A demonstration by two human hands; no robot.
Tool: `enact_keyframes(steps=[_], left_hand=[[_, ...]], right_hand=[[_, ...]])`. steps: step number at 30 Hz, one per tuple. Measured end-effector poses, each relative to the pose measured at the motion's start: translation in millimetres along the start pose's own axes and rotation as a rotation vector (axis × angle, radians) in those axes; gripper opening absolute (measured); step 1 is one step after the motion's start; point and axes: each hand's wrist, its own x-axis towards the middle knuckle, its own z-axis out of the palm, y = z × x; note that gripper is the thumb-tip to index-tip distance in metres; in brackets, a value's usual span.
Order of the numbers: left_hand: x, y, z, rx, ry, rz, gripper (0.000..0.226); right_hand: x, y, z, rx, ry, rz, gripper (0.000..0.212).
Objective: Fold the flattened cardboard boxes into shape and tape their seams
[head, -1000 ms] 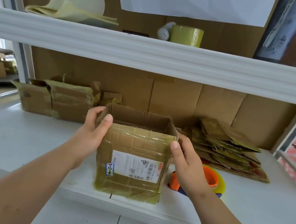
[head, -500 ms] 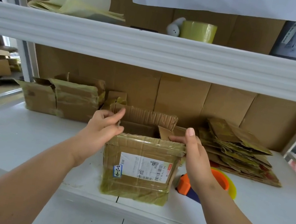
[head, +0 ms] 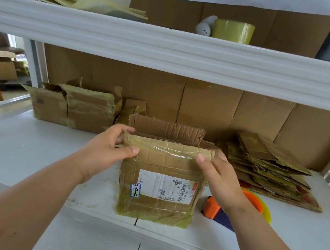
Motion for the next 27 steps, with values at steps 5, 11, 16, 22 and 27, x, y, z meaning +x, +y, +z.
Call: enact_keyframes(steps=[5, 11, 16, 22, 27], left_hand=[[5, -5, 2, -0.057, 0.046, 0.019, 0.052], [7, -12, 4, -0.028, 0.159, 0.039, 0.065], [15, -10, 3, 0.031, 0.136, 0.008, 0.088], [30, 1, -2, 0.034, -0.002, -0.086, 0.108], [30, -3, 0, 0.038, -0.012, -0.041, 0.080]], right_hand=[[2, 2, 1, -0.033, 0.029, -0.010, 0.020], [6, 1, 9, 0.210, 0.109, 0.046, 0.052], [14, 6, 8, 0.100, 0.092, 0.063, 0.101], [27, -4, 3, 0.105, -0.065, 0.074, 0.103], [30, -2, 1, 0.032, -0.056, 0.024, 0.085]])
